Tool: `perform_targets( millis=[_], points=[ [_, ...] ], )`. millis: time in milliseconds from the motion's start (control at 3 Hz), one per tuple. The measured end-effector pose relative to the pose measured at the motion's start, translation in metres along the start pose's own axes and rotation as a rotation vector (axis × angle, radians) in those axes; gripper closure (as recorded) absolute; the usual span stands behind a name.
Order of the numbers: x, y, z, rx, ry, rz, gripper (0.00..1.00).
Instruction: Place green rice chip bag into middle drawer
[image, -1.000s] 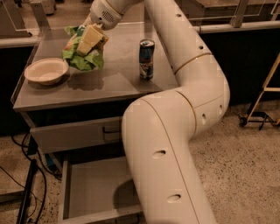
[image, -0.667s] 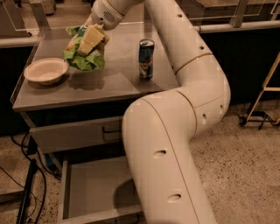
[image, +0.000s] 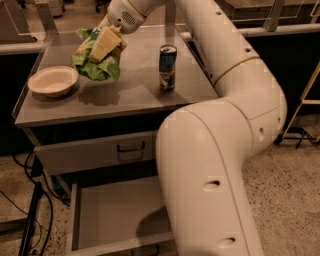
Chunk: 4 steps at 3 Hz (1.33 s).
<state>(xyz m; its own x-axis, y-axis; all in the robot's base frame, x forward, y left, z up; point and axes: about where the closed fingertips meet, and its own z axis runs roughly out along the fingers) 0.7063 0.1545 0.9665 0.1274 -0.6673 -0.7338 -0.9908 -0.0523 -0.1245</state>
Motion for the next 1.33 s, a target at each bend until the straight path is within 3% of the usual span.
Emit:
perform_targets(
  millis=[333,667,1000,1333],
  points=[
    [-0.015,0.022,-0.034,0.055,-0.054,0.000,1.00],
    [-0.017,0.079,-0.048,0.089,-0.104,0.019,1.00],
    [-0.016,0.082,-0.046,0.085,-0.103,0.021,1.00],
    [-0.016,0.101,-0.043,0.086,-0.112,0.029,1.00]
  ],
)
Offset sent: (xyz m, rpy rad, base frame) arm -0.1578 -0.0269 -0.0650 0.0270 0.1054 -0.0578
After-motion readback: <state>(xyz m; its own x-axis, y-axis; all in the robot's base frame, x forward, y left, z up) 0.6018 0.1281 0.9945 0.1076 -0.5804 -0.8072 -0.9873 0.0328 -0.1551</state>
